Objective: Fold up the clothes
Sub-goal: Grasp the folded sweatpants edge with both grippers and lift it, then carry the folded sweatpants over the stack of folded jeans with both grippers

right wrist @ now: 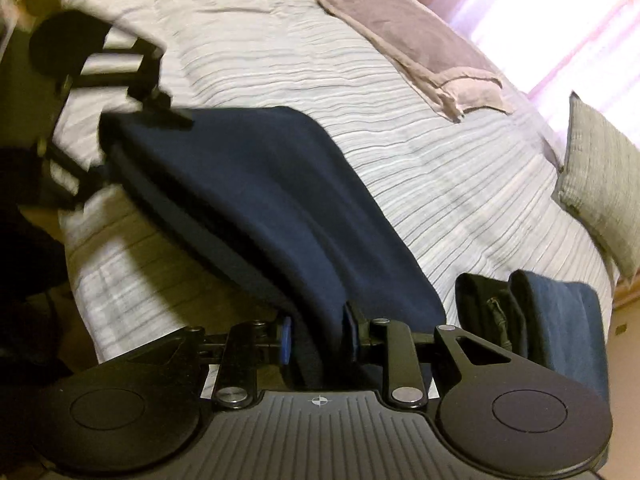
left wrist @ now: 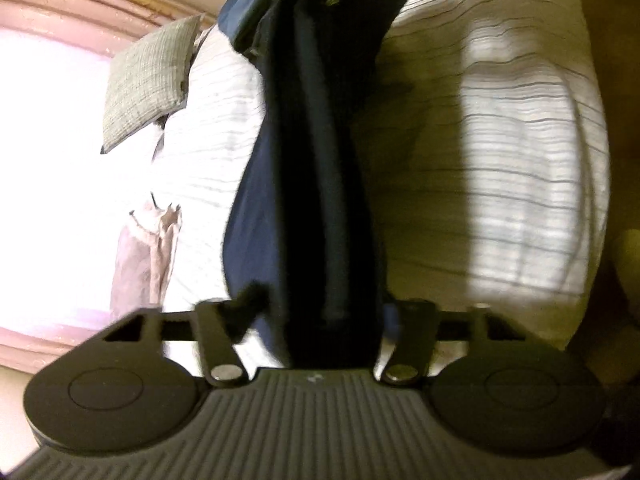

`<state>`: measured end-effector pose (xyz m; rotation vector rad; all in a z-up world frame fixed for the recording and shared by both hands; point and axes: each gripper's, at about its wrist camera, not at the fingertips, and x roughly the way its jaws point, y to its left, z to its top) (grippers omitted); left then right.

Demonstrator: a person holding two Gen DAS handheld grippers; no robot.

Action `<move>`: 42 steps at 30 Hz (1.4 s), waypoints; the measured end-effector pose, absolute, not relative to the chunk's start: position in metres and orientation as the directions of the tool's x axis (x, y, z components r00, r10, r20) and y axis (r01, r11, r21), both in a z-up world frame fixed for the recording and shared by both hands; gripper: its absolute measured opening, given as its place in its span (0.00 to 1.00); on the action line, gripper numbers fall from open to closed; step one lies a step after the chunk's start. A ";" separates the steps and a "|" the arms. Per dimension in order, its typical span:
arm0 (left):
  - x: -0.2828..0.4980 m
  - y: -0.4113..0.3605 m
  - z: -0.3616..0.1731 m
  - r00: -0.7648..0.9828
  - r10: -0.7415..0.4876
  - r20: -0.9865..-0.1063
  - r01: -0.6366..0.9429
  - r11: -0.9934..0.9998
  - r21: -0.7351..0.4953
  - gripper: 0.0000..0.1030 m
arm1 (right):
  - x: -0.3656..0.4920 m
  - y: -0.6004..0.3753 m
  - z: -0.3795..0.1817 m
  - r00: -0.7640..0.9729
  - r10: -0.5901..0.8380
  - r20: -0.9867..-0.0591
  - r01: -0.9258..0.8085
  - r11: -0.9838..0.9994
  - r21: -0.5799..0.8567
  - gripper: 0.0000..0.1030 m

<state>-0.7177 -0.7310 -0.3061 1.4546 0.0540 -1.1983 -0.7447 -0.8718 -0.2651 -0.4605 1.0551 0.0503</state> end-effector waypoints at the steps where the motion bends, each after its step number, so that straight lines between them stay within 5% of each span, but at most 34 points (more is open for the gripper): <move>1: -0.715 -0.731 -0.302 0.468 -0.572 -0.674 0.634 -0.313 0.707 0.34 | -0.747 -0.869 -0.268 0.502 -0.180 -0.846 -0.265 0.899 -0.349 0.24; 8: -0.693 -0.734 -0.277 0.412 -0.555 -0.723 0.680 -0.341 0.649 0.25 | -0.766 -0.849 -0.290 0.524 -0.219 -0.823 -0.305 0.854 -0.422 0.26; 10: -0.687 -0.735 -0.269 0.382 -0.552 -0.741 0.702 -0.347 0.621 0.25 | -0.773 -0.843 -0.299 0.535 -0.241 -0.810 -0.321 0.828 -0.459 0.46; 11: -0.684 -0.736 -0.265 0.369 -0.552 -0.748 0.712 -0.350 0.609 0.25 | -0.778 -0.839 -0.303 0.552 -0.264 -0.791 -0.322 0.808 -0.494 0.76; 12: -0.680 -0.737 -0.260 0.355 -0.552 -0.754 0.721 -0.352 0.597 0.24 | -0.783 -0.835 -0.308 0.565 -0.280 -0.776 -0.325 0.789 -0.522 0.85; 22: -0.650 -0.749 -0.228 0.204 -0.510 -0.836 0.847 -0.336 0.411 0.24 | -0.796 -0.834 -0.364 0.559 -0.397 -0.728 -0.391 0.649 -0.653 0.85; 24: -0.646 -0.751 -0.226 0.188 -0.507 -0.841 0.851 -0.343 0.397 0.24 | -0.798 -0.841 -0.369 0.549 -0.424 -0.720 -0.397 0.625 -0.672 0.54; 27: -0.645 -0.752 -0.223 0.172 -0.507 -0.845 0.844 -0.367 0.392 0.24 | -0.797 -0.850 -0.354 0.532 -0.425 -0.733 -0.355 0.674 -0.648 0.40; 42: -0.608 -0.744 -0.204 0.109 -0.524 -0.845 0.796 -0.463 0.390 0.24 | -0.771 -0.825 -0.301 0.448 -0.444 -0.776 -0.243 0.774 -0.584 0.36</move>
